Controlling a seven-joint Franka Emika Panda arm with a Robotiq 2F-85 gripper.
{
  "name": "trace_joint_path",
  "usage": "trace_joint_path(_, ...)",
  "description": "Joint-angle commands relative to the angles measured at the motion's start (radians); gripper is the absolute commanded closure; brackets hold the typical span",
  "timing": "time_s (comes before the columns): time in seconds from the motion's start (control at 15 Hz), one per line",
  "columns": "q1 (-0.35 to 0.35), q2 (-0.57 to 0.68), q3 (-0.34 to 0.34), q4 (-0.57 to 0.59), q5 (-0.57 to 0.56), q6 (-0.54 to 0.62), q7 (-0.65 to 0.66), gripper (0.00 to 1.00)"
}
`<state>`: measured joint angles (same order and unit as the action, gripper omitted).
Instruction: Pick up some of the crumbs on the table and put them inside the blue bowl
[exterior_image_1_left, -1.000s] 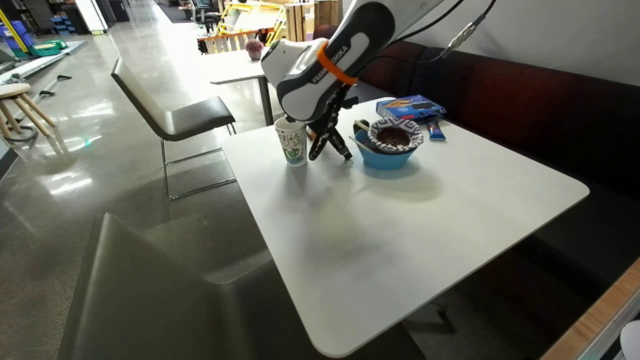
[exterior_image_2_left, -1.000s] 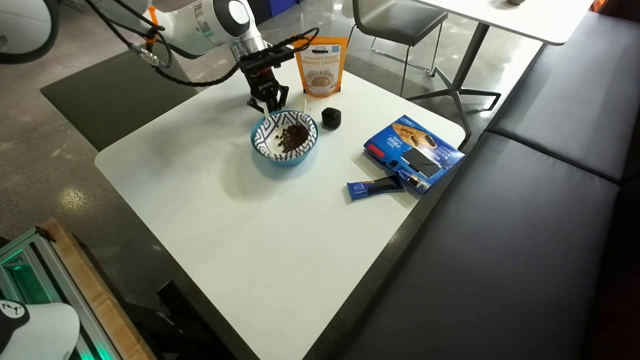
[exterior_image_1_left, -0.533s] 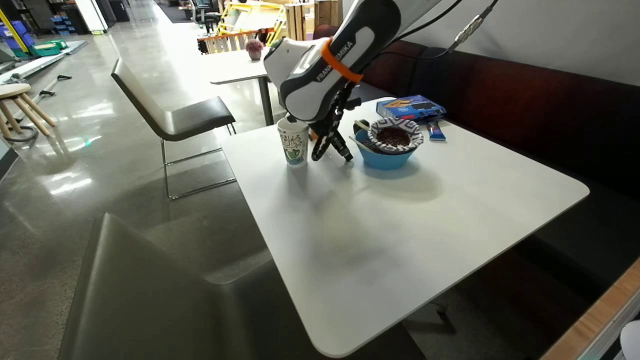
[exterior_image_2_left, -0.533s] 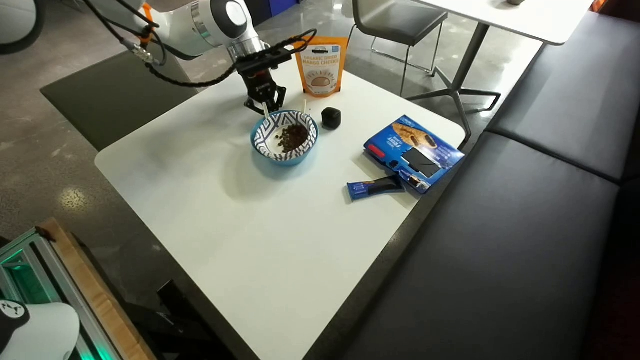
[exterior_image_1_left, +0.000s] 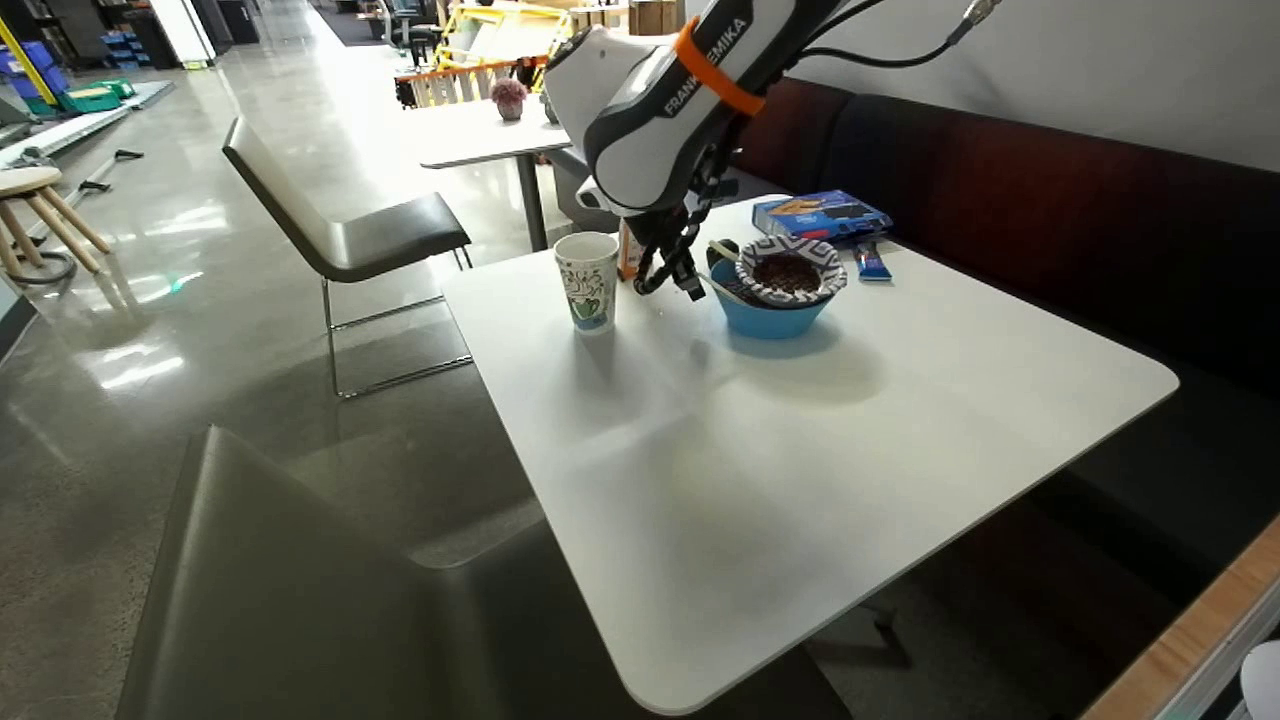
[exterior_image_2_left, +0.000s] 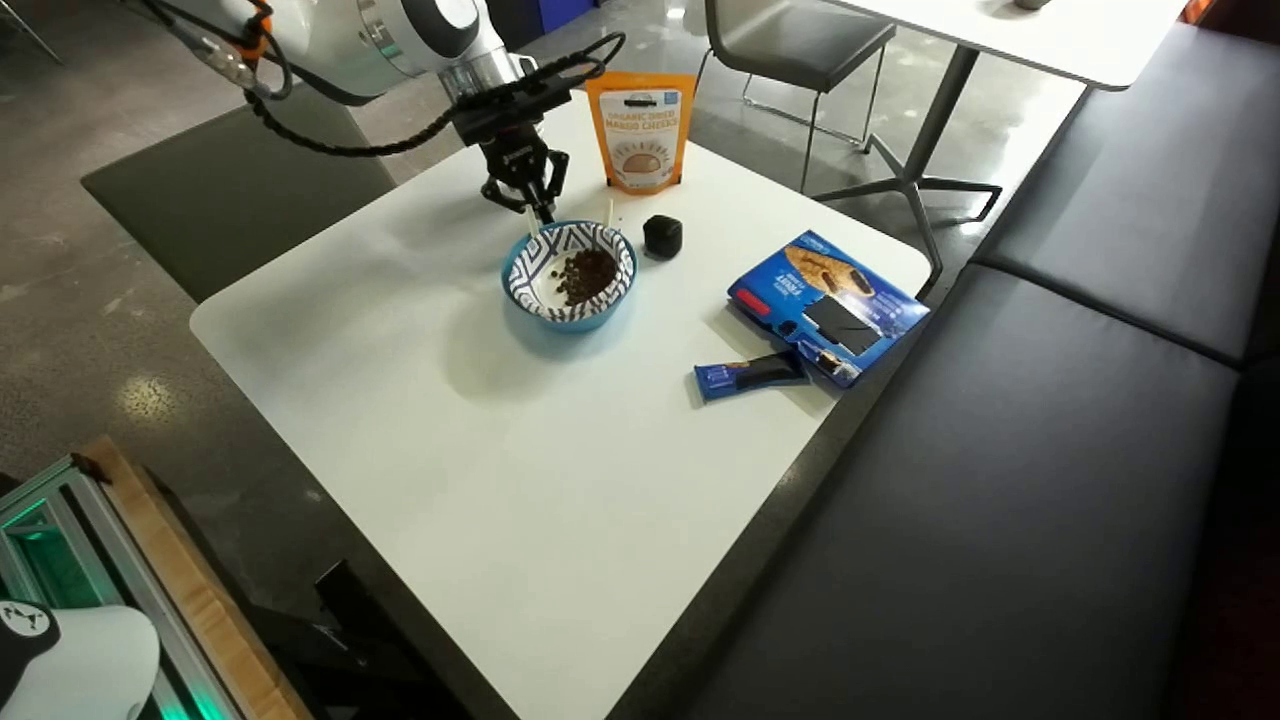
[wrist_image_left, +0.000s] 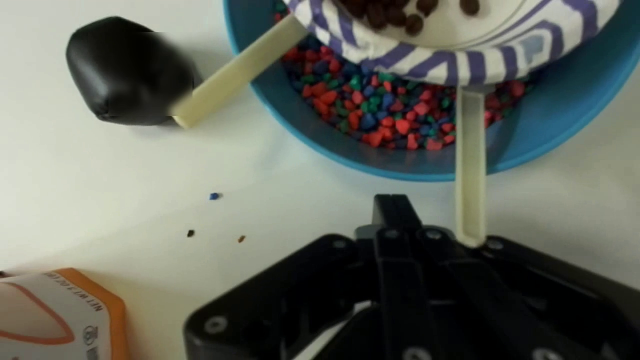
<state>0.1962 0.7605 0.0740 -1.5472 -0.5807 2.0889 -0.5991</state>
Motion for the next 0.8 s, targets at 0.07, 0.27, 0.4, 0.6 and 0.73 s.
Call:
trace_joint_path(0.07,-0.033,-0.138,0.015,-0.157,0.008,0.18,0.103,1.0)
trace_joint_path(0.27,-0.038,-0.192,0.006,-0.205,0.0,0.317,0.166,1.0)
trace_joint_path(0.4,-0.045,-0.228,0.004,-0.24,0.006,0.38,0.182,1.0)
trace_joint_path(0.6,-0.051,-0.269,0.002,-0.285,0.003,0.478,0.2,1.0)
trace_joint_path(0.73,-0.057,-0.291,0.011,-0.312,0.011,0.541,0.187,1.0)
